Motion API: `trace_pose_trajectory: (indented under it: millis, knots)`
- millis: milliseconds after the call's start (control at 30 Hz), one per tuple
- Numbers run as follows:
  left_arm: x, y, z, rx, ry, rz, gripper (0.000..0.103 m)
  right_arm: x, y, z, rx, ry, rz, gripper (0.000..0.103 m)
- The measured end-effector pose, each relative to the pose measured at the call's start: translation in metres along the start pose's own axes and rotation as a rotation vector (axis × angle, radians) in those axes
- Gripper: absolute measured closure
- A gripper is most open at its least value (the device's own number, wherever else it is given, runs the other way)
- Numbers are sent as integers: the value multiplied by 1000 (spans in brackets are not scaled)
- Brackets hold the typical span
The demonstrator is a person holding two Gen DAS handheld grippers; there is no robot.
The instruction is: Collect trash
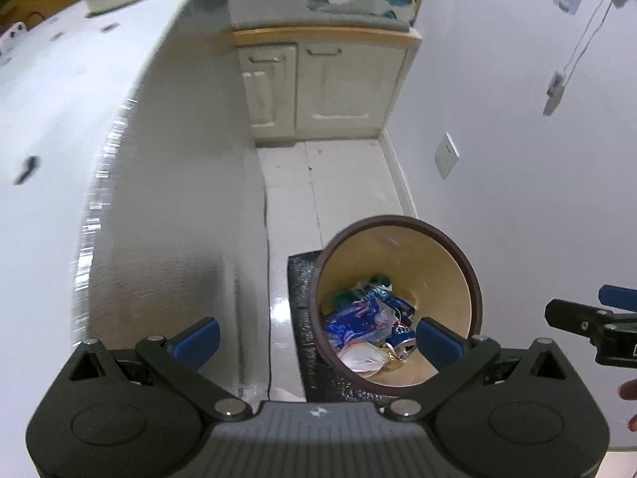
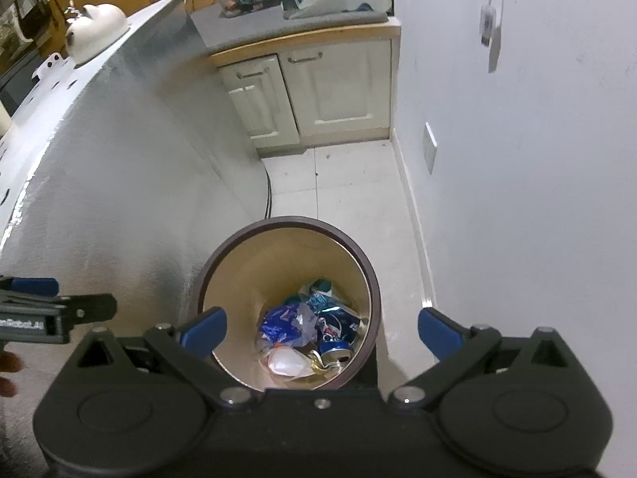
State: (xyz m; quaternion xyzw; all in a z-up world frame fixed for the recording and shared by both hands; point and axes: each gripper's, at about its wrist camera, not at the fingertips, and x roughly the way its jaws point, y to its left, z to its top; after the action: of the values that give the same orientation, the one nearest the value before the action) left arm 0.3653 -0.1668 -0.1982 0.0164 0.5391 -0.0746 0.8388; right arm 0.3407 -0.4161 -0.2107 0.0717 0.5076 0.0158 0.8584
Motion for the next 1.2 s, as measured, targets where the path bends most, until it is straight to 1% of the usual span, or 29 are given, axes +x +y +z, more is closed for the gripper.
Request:
trace_pose_trajectory:
  millis: [133,267,600,800,1067,1200]
  knots:
    - [-33,10,-8,-21,-34,-6,0,-20,10,-1,3,-1,-4,0]
    - [-67,16,-18,-27,-72,1,0,-48,24,-4,2,-35,5,0]
    - [-152,27,-53,-25,-163,-4,0,-128,65,-21,-53,-134,13,0]
    - [-198,31,-79,-32,-222,5,0,-172,83,-41,-72,-184,13,0]
    - [-250,31,-119,-23,-297,20,0,-234,98,-78,-104,-265,3,0]
    - [-274,31,-139,-25,-331,6,0,-260,102,-98,-105,-298,-3,0]
